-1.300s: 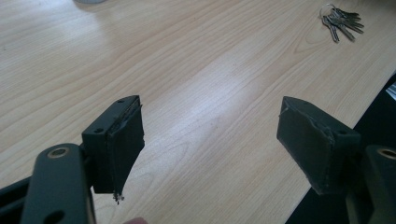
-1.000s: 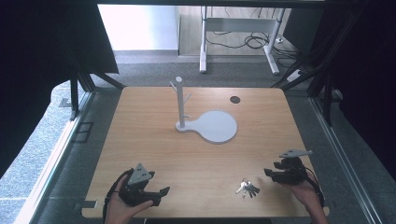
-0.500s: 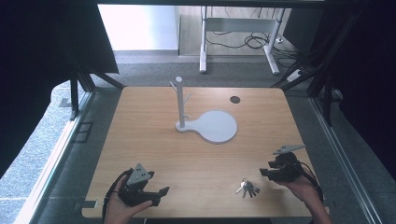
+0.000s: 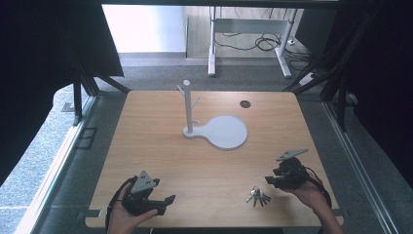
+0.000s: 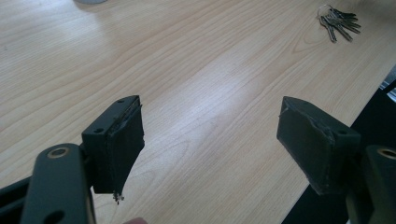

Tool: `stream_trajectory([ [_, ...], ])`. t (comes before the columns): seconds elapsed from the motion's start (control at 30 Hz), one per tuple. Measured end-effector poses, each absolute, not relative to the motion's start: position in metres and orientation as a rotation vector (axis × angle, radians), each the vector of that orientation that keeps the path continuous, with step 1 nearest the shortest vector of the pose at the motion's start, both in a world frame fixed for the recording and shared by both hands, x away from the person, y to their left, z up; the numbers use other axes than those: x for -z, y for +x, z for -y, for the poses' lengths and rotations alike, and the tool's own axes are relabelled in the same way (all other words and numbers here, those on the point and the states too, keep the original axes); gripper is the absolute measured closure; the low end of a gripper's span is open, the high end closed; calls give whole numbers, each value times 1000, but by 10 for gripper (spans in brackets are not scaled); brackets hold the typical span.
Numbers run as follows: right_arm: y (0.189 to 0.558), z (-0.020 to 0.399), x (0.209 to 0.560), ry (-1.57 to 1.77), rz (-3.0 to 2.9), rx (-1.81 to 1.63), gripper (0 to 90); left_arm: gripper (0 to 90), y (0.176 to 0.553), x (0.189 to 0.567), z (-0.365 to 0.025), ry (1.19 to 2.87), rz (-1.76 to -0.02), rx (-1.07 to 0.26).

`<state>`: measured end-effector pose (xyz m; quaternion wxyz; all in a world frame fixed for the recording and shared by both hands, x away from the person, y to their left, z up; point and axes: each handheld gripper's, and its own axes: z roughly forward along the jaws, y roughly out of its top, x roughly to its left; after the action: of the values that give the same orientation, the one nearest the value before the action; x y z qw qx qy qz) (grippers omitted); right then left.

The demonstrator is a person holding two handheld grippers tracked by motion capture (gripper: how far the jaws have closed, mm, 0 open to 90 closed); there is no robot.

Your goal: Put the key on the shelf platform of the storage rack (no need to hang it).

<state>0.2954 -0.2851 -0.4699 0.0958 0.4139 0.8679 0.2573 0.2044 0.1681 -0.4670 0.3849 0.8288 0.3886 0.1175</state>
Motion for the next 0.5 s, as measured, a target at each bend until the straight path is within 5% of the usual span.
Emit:
stream_trajectory([
  [0.5,300,271,467,1183,-2633,-742,571,231,205,469,-166,2123,-989,-292],
])
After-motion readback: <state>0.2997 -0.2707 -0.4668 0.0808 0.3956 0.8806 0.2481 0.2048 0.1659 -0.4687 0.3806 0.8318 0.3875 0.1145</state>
